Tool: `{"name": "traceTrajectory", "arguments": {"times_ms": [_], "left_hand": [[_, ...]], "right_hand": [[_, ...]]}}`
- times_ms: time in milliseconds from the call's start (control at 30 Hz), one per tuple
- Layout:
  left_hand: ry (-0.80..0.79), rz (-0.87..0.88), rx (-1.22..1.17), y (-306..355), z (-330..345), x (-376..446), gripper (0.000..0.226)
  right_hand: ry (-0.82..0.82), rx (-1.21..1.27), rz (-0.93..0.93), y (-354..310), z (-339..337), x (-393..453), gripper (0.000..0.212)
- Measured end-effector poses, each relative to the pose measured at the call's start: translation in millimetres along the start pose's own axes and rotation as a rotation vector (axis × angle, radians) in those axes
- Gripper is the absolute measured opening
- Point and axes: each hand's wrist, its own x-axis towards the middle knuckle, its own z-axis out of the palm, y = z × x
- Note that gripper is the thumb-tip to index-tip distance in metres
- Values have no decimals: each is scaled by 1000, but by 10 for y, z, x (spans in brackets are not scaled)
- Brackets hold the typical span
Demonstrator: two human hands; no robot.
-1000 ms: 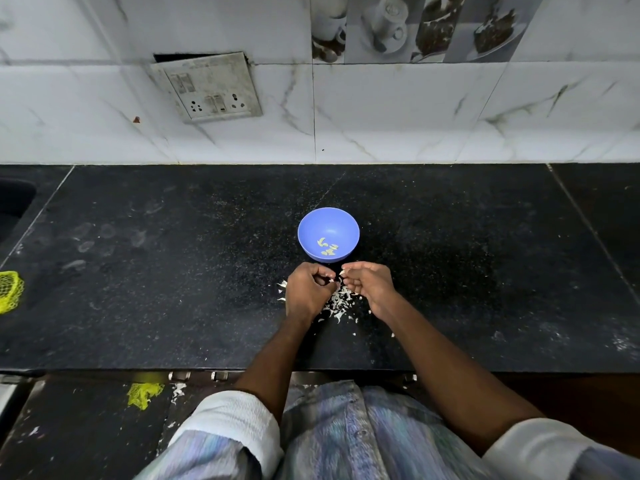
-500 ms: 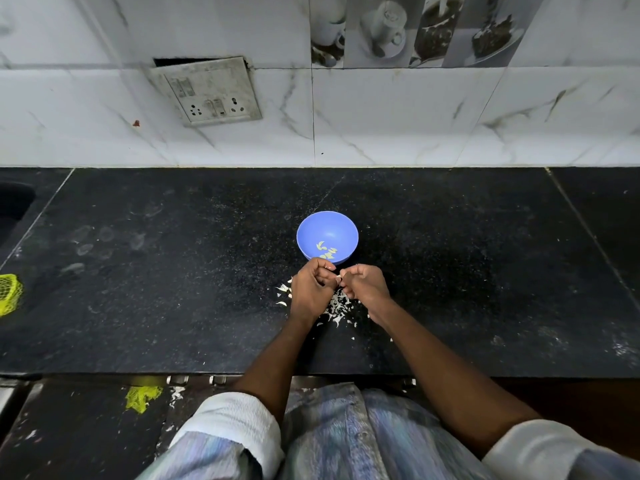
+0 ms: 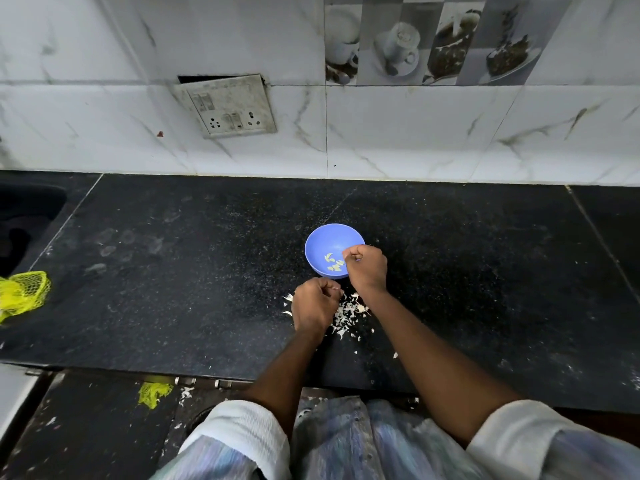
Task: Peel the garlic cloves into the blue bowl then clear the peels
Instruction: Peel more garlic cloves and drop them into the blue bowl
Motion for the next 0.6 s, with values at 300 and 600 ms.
{"name": "traceTrajectory", "arguments": {"times_ms": [300, 600], "left_hand": [[13, -94, 107, 53, 78, -42, 20], [-6, -94, 165, -153, 73, -285, 9]], "right_hand": [[171, -47, -51, 303, -151, -357, 53], [-40, -206, -102, 389, 131, -699, 11]]}}
